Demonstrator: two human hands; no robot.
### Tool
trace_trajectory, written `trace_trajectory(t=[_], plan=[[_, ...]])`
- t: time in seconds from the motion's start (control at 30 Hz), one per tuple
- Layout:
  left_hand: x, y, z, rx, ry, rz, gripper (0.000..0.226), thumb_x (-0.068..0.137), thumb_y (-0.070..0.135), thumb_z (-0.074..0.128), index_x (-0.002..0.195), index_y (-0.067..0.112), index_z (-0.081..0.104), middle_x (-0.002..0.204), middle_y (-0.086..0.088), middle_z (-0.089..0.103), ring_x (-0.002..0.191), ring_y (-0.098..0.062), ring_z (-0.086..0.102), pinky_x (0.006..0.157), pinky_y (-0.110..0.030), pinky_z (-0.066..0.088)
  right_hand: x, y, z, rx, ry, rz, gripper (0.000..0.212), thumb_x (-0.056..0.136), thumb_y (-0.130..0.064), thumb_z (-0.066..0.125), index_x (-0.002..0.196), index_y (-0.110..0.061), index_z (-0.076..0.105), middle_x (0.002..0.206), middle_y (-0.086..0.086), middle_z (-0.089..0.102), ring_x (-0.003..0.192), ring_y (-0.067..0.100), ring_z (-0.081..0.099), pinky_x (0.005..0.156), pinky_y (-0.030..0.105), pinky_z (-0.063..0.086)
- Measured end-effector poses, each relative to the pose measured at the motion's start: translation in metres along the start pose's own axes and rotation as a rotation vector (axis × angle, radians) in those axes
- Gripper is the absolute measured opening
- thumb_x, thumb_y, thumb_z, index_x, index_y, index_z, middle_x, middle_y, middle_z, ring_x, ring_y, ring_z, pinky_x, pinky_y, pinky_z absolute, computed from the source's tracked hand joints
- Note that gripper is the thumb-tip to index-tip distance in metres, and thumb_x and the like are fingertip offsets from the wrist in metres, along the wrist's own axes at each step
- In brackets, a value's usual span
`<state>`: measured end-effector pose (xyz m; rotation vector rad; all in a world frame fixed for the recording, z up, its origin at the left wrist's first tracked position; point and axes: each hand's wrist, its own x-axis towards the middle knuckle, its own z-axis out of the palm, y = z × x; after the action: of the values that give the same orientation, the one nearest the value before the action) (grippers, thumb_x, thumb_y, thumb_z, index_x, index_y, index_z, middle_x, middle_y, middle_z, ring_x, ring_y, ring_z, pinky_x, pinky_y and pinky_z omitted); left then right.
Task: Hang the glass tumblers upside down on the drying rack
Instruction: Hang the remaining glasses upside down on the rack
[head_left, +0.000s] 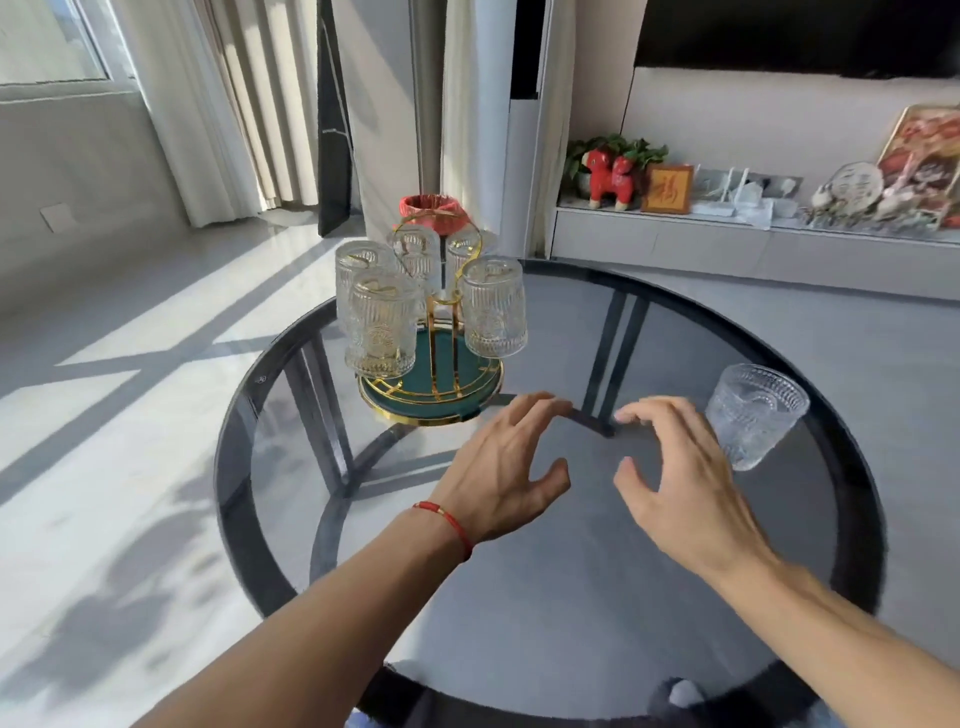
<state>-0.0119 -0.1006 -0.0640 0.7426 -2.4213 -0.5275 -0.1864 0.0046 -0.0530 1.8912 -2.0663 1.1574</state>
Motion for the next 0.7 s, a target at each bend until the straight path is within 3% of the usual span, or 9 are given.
trace_trajectory(t=[0.1, 0.17, 0.27, 0.33, 0.4, 0.47, 0.6, 0.7], plan=[[0.003, 0.012, 0.011, 0.024, -0.043, 0.038, 0.058, 0.093, 0.030, 0.062, 0.147, 0.021, 0.042, 0.151, -0.006, 0.047, 0.131, -0.025, 0.053, 0.109, -0.036, 0.048, 0.013, 0.022, -0.022, 0.035, 0.386, 0.152, 0.042, 0.076, 0.002, 0.071, 0.116, -0.006, 0.059, 0.117, 0.011, 0.055, 0.111, 0.028, 0.053, 0.098, 0.043, 0.044], [0.004, 0.018, 0.016, 0.026, -0.049, 0.051, 0.060, 0.093, 0.030, 0.063, 0.148, 0.023, 0.041, 0.152, -0.005, 0.047, 0.132, -0.023, 0.051, 0.108, -0.033, 0.046, 0.018, 0.042, -0.030, 0.004, 0.511, 0.331, 0.060, 0.074, -0.007, 0.075, 0.130, -0.002, 0.052, 0.131, 0.019, 0.048, 0.125, 0.036, 0.045, 0.107, 0.047, 0.038], [0.007, 0.025, 0.020, -0.027, -0.014, 0.013, 0.061, 0.091, 0.028, 0.065, 0.147, 0.025, 0.042, 0.146, 0.001, 0.051, 0.123, -0.017, 0.055, 0.104, -0.033, 0.051, 0.016, 0.076, -0.031, 0.125, 0.324, 0.699, 0.099, 0.078, -0.030, 0.082, 0.154, -0.005, 0.025, 0.152, 0.018, 0.037, 0.139, 0.035, 0.036, 0.113, 0.041, 0.034], [0.008, 0.030, 0.023, -0.097, 0.005, -0.045, 0.060, 0.090, 0.027, 0.065, 0.146, 0.026, 0.043, 0.143, 0.003, 0.054, 0.118, -0.014, 0.058, 0.099, -0.036, 0.054, 0.013, 0.096, -0.028, 0.247, 0.173, 0.808, 0.103, 0.077, -0.040, 0.084, 0.156, -0.013, 0.022, 0.153, 0.009, 0.044, 0.128, 0.026, 0.047, 0.096, 0.028, 0.035], [0.008, 0.033, 0.024, -0.183, 0.011, -0.103, 0.059, 0.090, 0.029, 0.064, 0.146, 0.028, 0.044, 0.141, 0.004, 0.057, 0.117, -0.012, 0.059, 0.097, -0.038, 0.056, 0.012, 0.112, -0.024, 0.282, 0.089, 0.805, 0.091, 0.076, -0.044, 0.084, 0.148, -0.019, 0.034, 0.146, 0.003, 0.052, 0.117, 0.020, 0.052, 0.089, 0.027, 0.034], [0.008, 0.036, 0.026, -0.246, -0.001, -0.137, 0.058, 0.091, 0.031, 0.064, 0.146, 0.029, 0.044, 0.140, 0.005, 0.058, 0.117, -0.011, 0.060, 0.096, -0.038, 0.058, 0.012, 0.118, -0.022, 0.231, 0.072, 0.774, 0.083, 0.072, -0.049, 0.085, 0.139, -0.022, 0.043, 0.136, -0.001, 0.056, 0.118, 0.021, 0.055, 0.086, 0.028, 0.037], [0.011, 0.036, 0.028, -0.352, -0.019, -0.199, 0.061, 0.088, 0.038, 0.068, 0.144, 0.030, 0.046, 0.135, 0.005, 0.062, 0.115, -0.008, 0.063, 0.092, -0.033, 0.060, 0.014, 0.094, -0.024, 0.229, 0.003, 0.596, 0.073, 0.061, -0.060, 0.081, 0.118, -0.033, 0.045, 0.107, -0.015, 0.059, 0.097, 0.008, 0.059, 0.070, 0.022, 0.043], [0.015, 0.038, 0.025, -0.615, -0.009, -0.375, 0.086, 0.073, 0.062, 0.073, 0.147, 0.030, 0.043, 0.133, 0.005, 0.061, 0.110, -0.006, 0.069, 0.088, -0.036, 0.062, 0.018, 0.060, -0.024, 0.366, -0.126, 0.379, 0.073, 0.058, -0.057, 0.082, 0.117, -0.034, 0.048, 0.114, -0.015, 0.061, 0.103, -0.001, 0.059, 0.076, 0.018, 0.048]])
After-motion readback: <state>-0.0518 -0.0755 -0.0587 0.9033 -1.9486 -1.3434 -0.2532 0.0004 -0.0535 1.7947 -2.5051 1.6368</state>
